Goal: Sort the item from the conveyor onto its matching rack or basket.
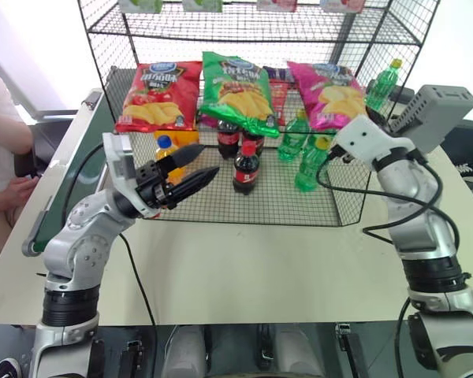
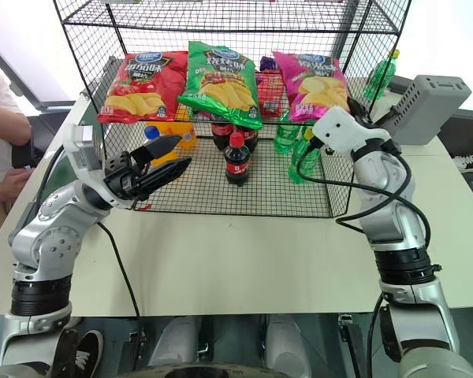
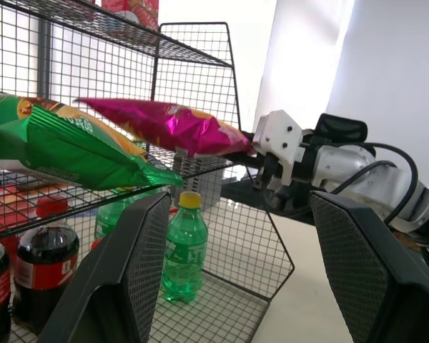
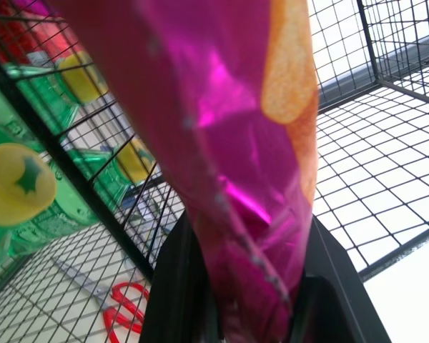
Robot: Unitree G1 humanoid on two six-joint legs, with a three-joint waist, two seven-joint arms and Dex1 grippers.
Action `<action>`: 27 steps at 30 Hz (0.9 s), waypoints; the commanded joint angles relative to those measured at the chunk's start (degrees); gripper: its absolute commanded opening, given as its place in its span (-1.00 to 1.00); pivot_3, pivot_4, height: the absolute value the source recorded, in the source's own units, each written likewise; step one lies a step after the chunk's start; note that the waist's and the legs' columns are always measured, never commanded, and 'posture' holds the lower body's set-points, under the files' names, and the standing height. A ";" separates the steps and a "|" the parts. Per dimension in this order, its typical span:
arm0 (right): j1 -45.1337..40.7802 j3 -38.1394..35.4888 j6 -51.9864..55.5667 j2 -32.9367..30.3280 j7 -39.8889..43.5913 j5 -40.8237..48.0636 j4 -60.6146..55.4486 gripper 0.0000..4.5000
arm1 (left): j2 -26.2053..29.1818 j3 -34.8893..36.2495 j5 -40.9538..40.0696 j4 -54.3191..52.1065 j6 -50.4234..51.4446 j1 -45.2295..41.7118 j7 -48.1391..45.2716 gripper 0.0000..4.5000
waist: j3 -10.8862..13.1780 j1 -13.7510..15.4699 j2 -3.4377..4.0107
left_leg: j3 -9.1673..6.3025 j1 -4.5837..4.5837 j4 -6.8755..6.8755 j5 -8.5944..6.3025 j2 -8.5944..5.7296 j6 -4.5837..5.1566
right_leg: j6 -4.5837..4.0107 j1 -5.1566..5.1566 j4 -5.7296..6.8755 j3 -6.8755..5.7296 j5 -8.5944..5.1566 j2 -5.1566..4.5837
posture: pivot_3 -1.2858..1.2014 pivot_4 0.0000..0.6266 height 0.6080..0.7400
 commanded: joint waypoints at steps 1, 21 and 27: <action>-2.31 -1.08 -0.01 0.09 -1.65 0.69 0.95 -0.88 | -0.28 -0.32 -1.04 -2.40 0.42 0.26 0.55 0.45 | 0.00 -0.08 0.00 | 0.00 0.00 0.00 0.00 0.00 0.00 | 0.00 0.00 0.01 0.00 0.00 0.00 | 0.03 -0.52 1.00; -6.38 -1.53 -0.88 -4.70 7.79 7.87 1.52 0.98 | -0.86 -0.86 -0.59 -3.22 0.84 1.74 2.11 0.45 | -0.02 -0.79 -0.02 | -0.03 0.04 0.01 0.01 0.01 -0.01 | 0.00 0.03 0.05 0.00 0.00 0.00 | 0.03 -0.52 1.00; -8.47 -2.77 2.27 -8.75 17.97 14.72 0.13 0.98 | -1.29 -0.83 -1.01 -3.21 0.96 2.01 2.55 0.45 | -0.02 -0.72 -0.03 | -0.03 0.03 0.01 0.01 0.01 0.00 | 0.00 0.04 0.03 0.00 0.00 0.00 | 0.03 -0.52 1.00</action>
